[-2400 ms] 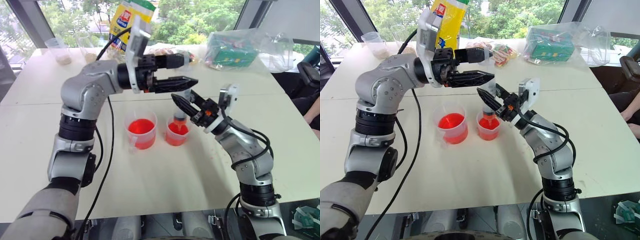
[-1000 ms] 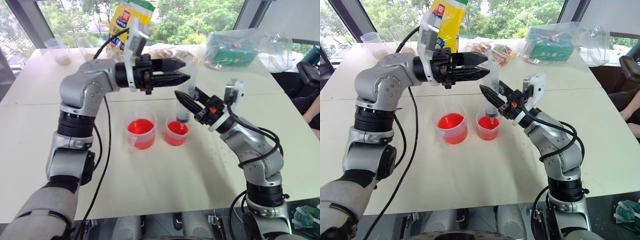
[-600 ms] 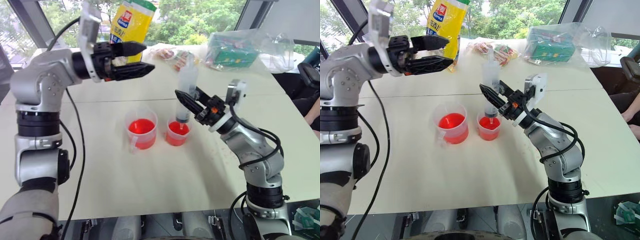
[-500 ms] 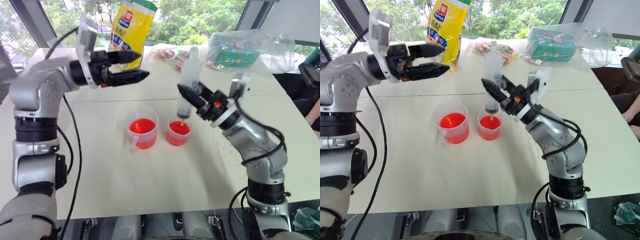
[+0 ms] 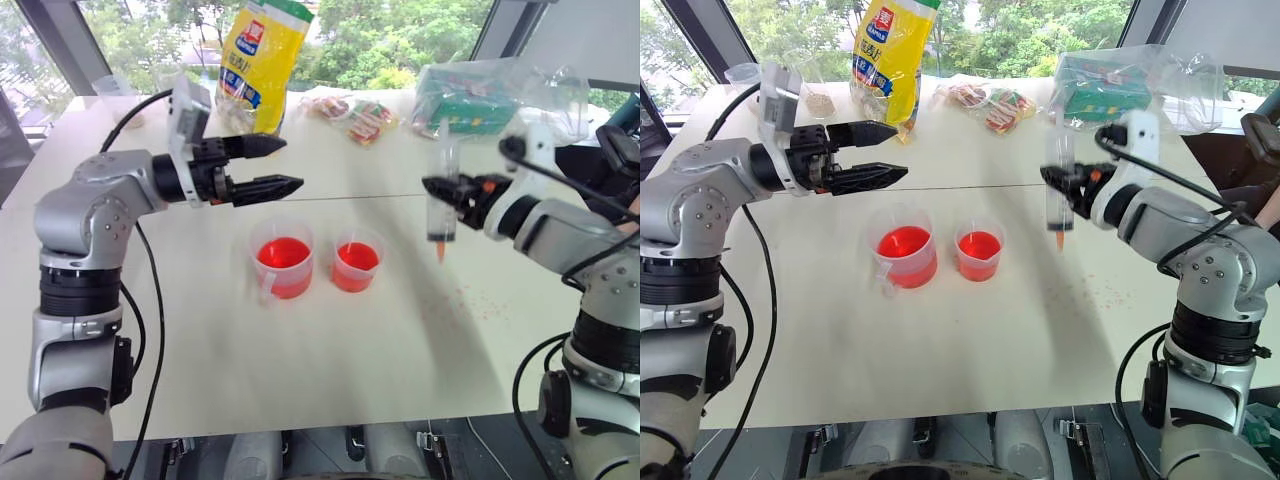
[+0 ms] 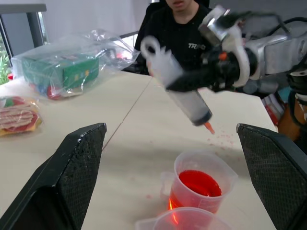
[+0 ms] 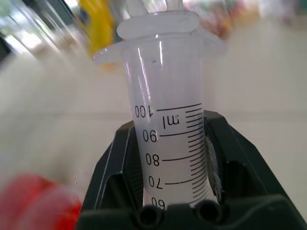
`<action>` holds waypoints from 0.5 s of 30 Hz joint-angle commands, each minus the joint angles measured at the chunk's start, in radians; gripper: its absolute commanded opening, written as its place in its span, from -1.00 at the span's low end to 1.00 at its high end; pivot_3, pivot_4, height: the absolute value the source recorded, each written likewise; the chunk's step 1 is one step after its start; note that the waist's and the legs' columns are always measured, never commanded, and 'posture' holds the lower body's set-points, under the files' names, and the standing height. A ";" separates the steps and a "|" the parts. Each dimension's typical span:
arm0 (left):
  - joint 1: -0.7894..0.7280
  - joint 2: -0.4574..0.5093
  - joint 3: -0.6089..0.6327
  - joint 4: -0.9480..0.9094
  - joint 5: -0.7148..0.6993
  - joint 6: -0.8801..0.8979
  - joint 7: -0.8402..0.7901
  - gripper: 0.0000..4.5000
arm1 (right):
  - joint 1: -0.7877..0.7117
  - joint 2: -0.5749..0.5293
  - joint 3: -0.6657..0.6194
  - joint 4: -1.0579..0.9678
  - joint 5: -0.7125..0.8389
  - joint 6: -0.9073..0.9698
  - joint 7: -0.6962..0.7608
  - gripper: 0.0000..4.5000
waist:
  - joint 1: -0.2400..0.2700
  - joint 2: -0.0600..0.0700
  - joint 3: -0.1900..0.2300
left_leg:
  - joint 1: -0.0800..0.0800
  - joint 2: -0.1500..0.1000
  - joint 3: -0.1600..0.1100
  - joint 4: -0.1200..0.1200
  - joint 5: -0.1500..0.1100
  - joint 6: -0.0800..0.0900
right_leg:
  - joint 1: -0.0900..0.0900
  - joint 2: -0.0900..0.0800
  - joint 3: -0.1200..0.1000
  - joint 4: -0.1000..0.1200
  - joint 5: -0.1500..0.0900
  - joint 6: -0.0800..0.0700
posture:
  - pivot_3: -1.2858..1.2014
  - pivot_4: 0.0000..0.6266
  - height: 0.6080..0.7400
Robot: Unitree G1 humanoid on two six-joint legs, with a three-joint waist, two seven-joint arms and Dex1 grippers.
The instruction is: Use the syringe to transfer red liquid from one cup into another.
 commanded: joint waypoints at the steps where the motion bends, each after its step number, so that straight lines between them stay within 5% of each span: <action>1: 0.032 0.012 -0.013 -0.075 0.001 -0.018 0.003 0.99 | 0.004 -0.015 0.002 0.026 -0.023 0.067 0.001 -0.41 | -0.002 0.000 0.000 | 0.000 0.000 0.000 0.000 0.000 0.000 | 0.000 0.000 0.000 0.000 0.000 0.000 | 0.03 -0.52 1.00; 11: 0.099 0.036 0.005 -0.174 -0.040 0.029 0.056 0.99 | 0.022 0.020 0.062 0.142 -0.121 0.146 0.052 -0.41 | -0.001 0.000 0.000 | 0.000 0.000 0.000 0.000 0.000 0.000 | 0.000 0.000 0.000 0.000 0.000 0.000 | 0.03 -0.52 1.00; 15: 0.114 0.056 -0.003 -0.196 -0.041 0.037 0.063 1.00 | 0.017 0.016 0.080 0.144 -0.143 0.153 0.097 0.44 | -0.001 0.000 0.000 | 0.000 0.000 0.000 0.000 0.000 0.001 | 0.000 0.001 0.000 0.000 0.000 0.000 | 0.03 -0.52 1.00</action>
